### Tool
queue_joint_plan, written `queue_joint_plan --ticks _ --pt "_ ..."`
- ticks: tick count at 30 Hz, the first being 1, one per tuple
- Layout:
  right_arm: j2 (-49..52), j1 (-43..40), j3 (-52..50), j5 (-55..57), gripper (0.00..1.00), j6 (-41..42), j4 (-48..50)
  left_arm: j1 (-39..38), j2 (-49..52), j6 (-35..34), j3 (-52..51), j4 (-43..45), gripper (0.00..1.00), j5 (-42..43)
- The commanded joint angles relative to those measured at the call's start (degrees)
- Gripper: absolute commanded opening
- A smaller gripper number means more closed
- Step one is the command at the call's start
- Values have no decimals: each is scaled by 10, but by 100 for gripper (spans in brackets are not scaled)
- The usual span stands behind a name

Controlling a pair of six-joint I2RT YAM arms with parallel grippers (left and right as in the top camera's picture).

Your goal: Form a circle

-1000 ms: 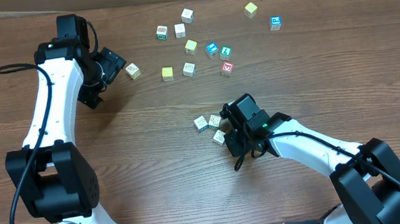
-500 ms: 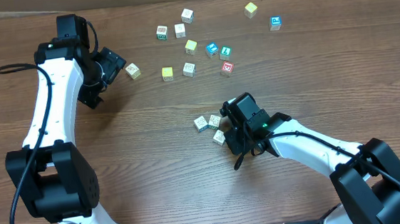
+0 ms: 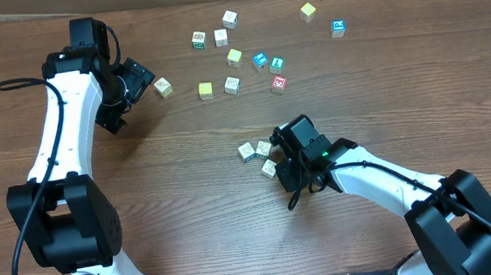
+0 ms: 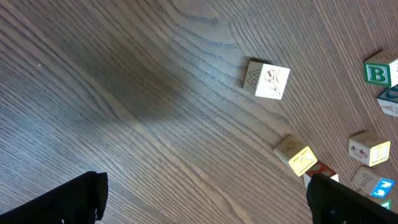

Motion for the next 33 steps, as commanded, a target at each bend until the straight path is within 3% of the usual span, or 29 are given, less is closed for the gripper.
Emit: queue_joint_plan --ticks 1,25,33 --pt "5 2 -1 -5 4 -17 7 -3 -5 15 4 0 100 -4" --pt "5 2 -1 10 4 -21 28 -3 -5 15 4 1 100 -4" --pt "5 2 -1 -26 4 -14 -22 -3 -5 15 4 0 100 -4"
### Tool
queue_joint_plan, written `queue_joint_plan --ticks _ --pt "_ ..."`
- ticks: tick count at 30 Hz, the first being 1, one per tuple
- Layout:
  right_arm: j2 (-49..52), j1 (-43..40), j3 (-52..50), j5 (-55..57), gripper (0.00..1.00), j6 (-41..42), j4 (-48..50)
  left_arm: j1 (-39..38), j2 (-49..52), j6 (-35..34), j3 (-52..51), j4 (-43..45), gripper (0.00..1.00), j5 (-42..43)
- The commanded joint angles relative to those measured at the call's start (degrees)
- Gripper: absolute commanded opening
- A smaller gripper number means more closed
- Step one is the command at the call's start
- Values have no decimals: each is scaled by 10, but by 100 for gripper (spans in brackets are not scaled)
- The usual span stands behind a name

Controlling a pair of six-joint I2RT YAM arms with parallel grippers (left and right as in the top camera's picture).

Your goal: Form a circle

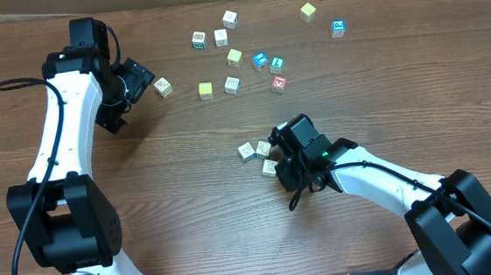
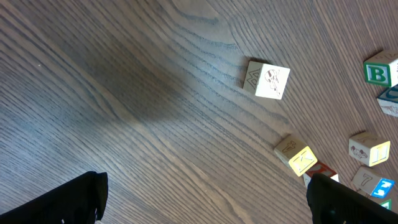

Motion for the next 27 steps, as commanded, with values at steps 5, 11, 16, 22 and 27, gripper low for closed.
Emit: queue_joint_plan --ticks 5,11,16,22,27 --pt "4 2 5 -49 4 20 -46 -3 -5 15 4 0 100 -4" --pt "4 4 94 -56 4 16 -161 -3 -5 15 4 0 100 -4" --pt "4 27 157 -56 4 9 -223 -3 -5 15 4 0 100 -4" --pt "25 69 150 -30 4 13 -215 -3 -5 15 4 0 100 -4" --pt "59 85 150 -30 4 14 -190 -3 -5 15 4 0 100 -4"
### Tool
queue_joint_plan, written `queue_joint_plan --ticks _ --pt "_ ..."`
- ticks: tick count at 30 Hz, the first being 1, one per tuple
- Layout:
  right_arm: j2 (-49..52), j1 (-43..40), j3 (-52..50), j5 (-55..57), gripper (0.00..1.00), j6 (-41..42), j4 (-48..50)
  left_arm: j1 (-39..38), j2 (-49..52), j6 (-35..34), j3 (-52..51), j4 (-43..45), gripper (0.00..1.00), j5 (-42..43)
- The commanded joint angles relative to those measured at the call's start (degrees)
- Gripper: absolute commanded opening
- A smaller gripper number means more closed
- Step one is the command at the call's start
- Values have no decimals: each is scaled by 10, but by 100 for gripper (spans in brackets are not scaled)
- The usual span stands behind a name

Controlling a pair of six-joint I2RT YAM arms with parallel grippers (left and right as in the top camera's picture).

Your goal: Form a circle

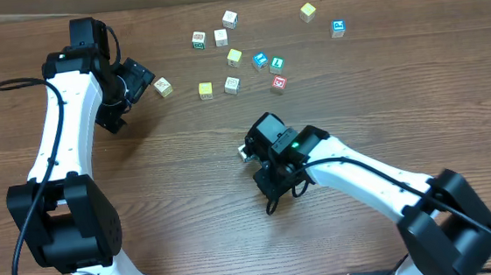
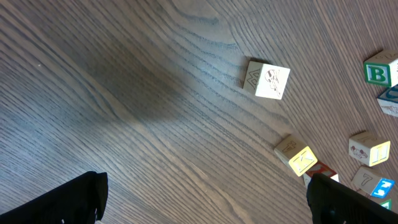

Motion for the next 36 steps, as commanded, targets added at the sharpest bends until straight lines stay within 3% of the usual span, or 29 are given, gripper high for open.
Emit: queue_joint_plan --ticks 1,36 --pt "28 7 -1 7 4 1 12 -3 -5 15 4 0 100 -4" --pt "50 8 0 72 4 -1 57 -3 -5 15 4 0 100 -4"
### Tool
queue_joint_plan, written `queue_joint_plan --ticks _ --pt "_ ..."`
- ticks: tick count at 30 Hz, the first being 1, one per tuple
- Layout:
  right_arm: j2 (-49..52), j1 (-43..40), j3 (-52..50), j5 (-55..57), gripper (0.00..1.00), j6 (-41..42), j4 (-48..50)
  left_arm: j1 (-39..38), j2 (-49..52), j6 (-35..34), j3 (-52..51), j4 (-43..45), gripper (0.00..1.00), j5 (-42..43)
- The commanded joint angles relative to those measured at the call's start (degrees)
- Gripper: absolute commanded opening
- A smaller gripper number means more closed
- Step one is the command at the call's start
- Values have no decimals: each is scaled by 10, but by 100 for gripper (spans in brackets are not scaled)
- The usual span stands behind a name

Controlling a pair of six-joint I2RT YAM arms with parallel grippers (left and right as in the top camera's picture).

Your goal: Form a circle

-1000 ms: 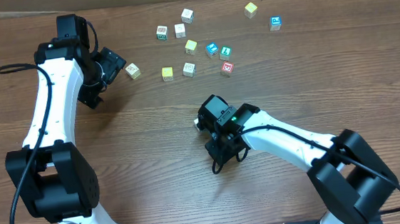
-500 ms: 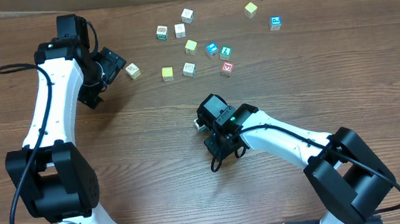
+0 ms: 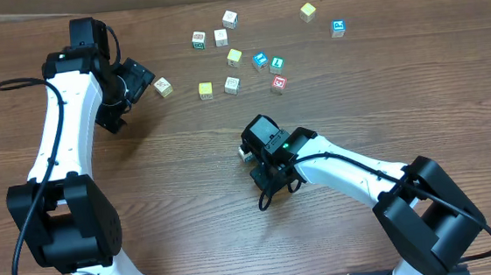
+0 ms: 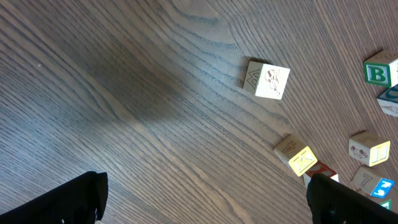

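Note:
A dozen small picture cubes lie loose across the far middle of the table, among them a white cube (image 3: 232, 84), a yellow cube (image 3: 206, 90) and a red cube (image 3: 279, 84). My left gripper (image 3: 140, 75) hangs open just left of a pale cube (image 3: 163, 87). In the left wrist view that pale cube (image 4: 267, 79) lies well ahead of the spread black fingers (image 4: 68, 199). My right gripper (image 3: 260, 158) sits low at the table's middle over a small cluster of cubes. Only the corner of one cluster cube (image 3: 243, 153) shows, and its jaws are hidden.
Two outlying cubes, a yellow one (image 3: 307, 10) and a blue one (image 3: 338, 27), lie at the far right. A black cable loop (image 3: 271, 186) hangs under the right wrist. The wooden table (image 3: 172, 213) stretches bare toward the near edge.
My right gripper has shifted slightly left and away from me over the cube cluster, and its forearm has swung with it. The left arm and the scattered cubes are as before.
At first my right gripper stood just right of three cubes grouped at mid-table, and it stayed there. Later it was on top of them, hiding two. Now it is a little farther left, with one corner showing. My left gripper stayed open beside the pale cube.

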Motion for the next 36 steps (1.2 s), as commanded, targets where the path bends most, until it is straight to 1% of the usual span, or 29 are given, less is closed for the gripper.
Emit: queue_joint_plan --ticks 1,4,8,10,13,15,25,29,36 --pt "2 4 1 7 4 -1 2 -3 -5 15 4 1 100 -4" --pt "2 7 28 7 4 -1 -23 -3 -5 15 4 0 100 -4" --pt "2 10 108 7 4 -1 -59 -3 -5 15 4 0 100 -4" --pt "2 10 146 8 4 -1 -66 -3 -5 15 4 1 100 -4" --pt "2 8 175 8 4 -15 -60 -3 -5 15 4 1 100 -4" --pt "2 8 175 8 4 -30 -53 -3 -5 15 4 0 100 -4" --pt "28 8 151 8 4 -35 -57 -3 -5 15 4 0 100 -4" --pt "52 8 151 8 4 -72 -61 -3 -5 15 4 0 100 -4" --pt "82 8 151 12 4 -74 -66 -3 -5 15 4 0 100 -4"
